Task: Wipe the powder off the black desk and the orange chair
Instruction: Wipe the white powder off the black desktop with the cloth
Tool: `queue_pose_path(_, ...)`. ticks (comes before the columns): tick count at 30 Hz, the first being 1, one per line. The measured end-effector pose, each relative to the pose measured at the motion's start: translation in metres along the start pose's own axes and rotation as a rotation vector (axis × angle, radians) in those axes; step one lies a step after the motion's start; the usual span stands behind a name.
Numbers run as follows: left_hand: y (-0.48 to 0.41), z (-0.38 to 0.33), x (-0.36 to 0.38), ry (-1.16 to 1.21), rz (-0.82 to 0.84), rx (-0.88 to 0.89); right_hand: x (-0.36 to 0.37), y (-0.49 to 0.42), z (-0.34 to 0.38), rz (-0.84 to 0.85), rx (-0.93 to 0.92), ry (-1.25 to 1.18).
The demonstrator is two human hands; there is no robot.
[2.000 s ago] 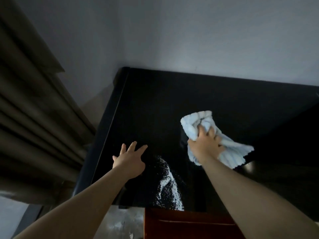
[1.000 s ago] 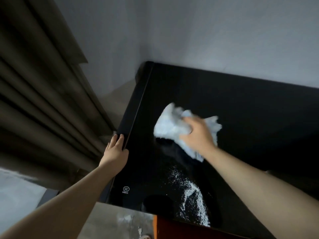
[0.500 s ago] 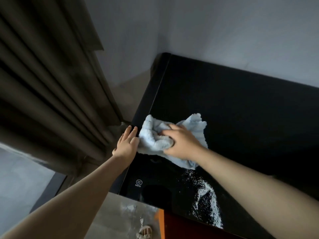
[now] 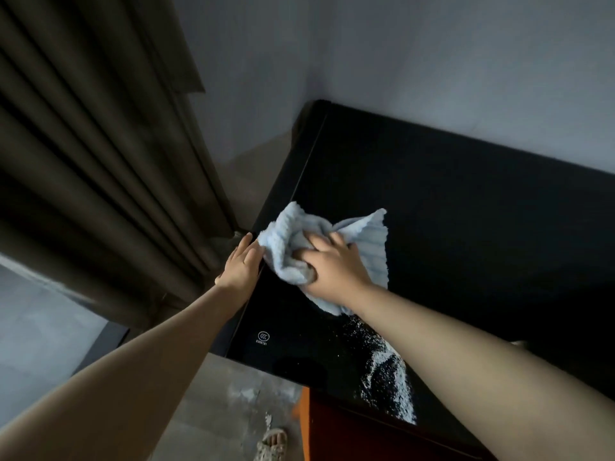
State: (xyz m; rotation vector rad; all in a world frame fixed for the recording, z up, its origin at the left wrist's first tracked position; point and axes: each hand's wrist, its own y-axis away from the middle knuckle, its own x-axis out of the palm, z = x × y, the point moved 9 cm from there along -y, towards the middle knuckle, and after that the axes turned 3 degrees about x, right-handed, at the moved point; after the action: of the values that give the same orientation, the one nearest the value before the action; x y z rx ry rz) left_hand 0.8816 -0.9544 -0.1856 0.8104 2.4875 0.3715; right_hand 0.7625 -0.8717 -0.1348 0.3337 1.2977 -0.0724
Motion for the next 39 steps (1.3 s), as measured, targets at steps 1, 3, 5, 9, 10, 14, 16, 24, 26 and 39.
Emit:
queue_pose_path(1,0.001,-0.002,0.000,-0.006,0.003,-0.008,0.000,0.009,0.000,0.025,-0.038,-0.006)
queue_pose_path(3,0.006,-0.007,0.006,-0.139,0.056,-0.005,-0.001,0.026,0.001,0.079,-0.117,-0.033)
queue_pose_path(5,0.012,-0.010,0.010,-0.368,0.061,0.016,-0.013,0.041,-0.006,0.094,-0.141,-0.105)
queue_pose_path(9,0.029,-0.013,0.017,-0.538,-0.006,0.073,-0.050,0.071,-0.072,-0.160,0.158,-0.334)
queue_pose_path(10,0.033,-0.014,0.020,-0.585,-0.006,0.085,-0.058,0.082,-0.097,-0.265,0.271,-0.381)
queue_pose_path(14,0.055,-0.020,0.047,-0.845,0.082,0.231,-0.046,0.149,-0.189,-0.310,0.803,-0.260)
queue_pose_path(16,0.063,-0.019,0.061,-0.875,0.134,0.256,-0.027,0.175,-0.203,-0.233,0.921,-0.187)
queue_pose_path(24,0.078,-0.017,0.072,-0.884,0.166,0.239,0.008,0.161,-0.091,-0.291,0.704,-0.068)
queue_pose_path(26,0.083,-0.017,0.075,-0.903,0.162,0.247,0.009,0.154,-0.067,-0.378,0.577,-0.256)
queue_pose_path(39,0.094,-0.012,0.082,-0.950,0.212,0.228,0.014,0.275,-0.180,-0.341,1.243,-0.188)
